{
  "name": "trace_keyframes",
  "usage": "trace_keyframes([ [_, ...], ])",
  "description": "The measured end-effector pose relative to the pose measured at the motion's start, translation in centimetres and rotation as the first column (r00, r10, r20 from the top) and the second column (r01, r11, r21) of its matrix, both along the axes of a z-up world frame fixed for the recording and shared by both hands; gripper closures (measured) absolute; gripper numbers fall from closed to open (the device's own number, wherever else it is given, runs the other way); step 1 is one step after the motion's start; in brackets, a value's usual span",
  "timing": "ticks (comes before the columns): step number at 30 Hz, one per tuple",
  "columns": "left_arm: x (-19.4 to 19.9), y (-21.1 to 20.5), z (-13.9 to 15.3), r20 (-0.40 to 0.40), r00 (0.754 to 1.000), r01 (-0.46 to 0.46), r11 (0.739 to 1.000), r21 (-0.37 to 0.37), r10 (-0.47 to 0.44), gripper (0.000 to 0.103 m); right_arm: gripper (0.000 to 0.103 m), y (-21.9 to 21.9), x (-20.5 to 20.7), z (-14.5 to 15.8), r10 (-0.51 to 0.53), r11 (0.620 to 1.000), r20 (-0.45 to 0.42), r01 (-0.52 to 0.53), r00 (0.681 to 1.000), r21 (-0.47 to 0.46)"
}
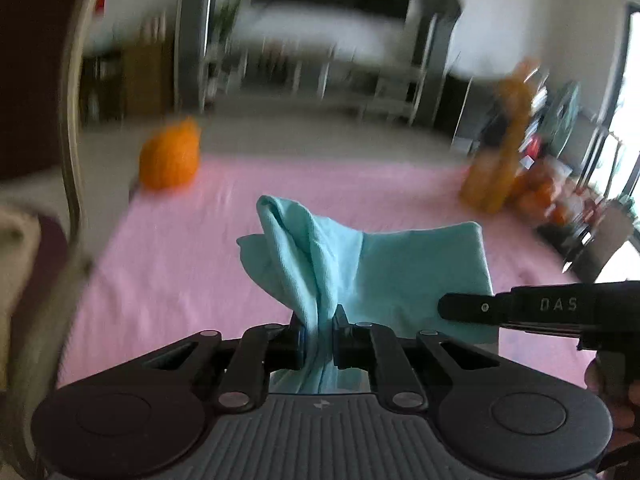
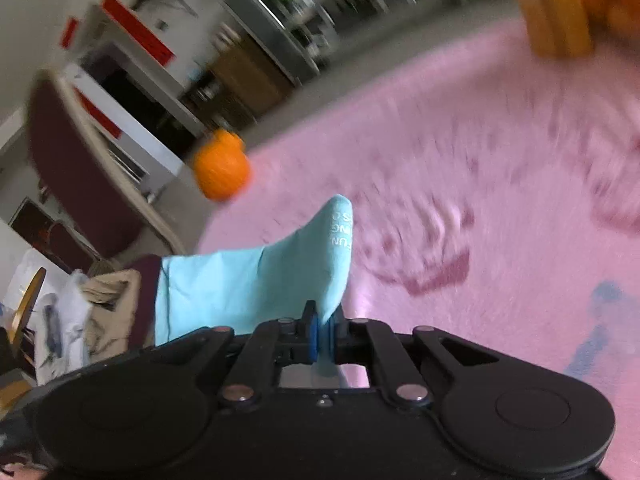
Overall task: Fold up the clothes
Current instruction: 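Lift the folded shirt with both tools and carry it toward the fruit tray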
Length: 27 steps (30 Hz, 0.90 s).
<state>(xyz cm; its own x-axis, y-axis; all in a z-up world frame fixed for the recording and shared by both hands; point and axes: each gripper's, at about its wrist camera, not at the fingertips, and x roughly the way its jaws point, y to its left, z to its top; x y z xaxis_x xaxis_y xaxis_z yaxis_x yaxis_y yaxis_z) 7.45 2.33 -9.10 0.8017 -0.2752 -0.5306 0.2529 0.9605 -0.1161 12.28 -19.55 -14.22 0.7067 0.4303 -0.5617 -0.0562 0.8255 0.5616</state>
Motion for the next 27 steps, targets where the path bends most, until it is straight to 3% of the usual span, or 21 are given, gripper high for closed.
trace_keyframes([
  [3, -3.8, -3.4, 3.8, 0.140, 0.990, 0.038, 0.998, -0.052, -0.030, 0.093, 0.098, -2.3, -4.8, 5.4, -0.052, 0.997, 0.158, 0.062, 0.986, -0.056],
  [6, -6.1, -7.7, 6.7, 0.218, 0.972, 0.108, 0.989, -0.105, -0.083, 0.093, 0.098, -5.7, -10.0, 9.9, -0.139, 0.983, 0.289, 0.168, 0.947, -0.080],
  [11, -6.9, -15.9, 7.4, 0.215, 0.958, 0.238, 0.947, -0.215, -0.191, 0.093, 0.098, -12.9, -16.1, 14.8, -0.247, 0.927, 0.401, 0.335, 0.882, -0.168],
  [16, -5.5, -23.3, 4.0, 0.114, 0.956, 0.293, 0.918, -0.269, -0.272, 0.093, 0.098, -19.6, -17.9, 14.4, -0.329, 0.876, 0.372, 0.428, 0.868, -0.223],
  [21, -3.7, -26.9, -0.1, 0.009, 0.955, 0.291, 0.927, -0.238, -0.298, 0.093, 0.098, -24.2, -16.0, 9.6, -0.379, 0.859, 0.265, 0.444, 0.886, -0.256],
  [27, -0.5, -29.0, -2.2, -0.019, 0.958, 0.279, 0.941, -0.193, -0.288, 0.089, 0.098, -27.1, -12.8, 5.6, -0.385, 0.869, 0.171, 0.419, 0.907, -0.265],
])
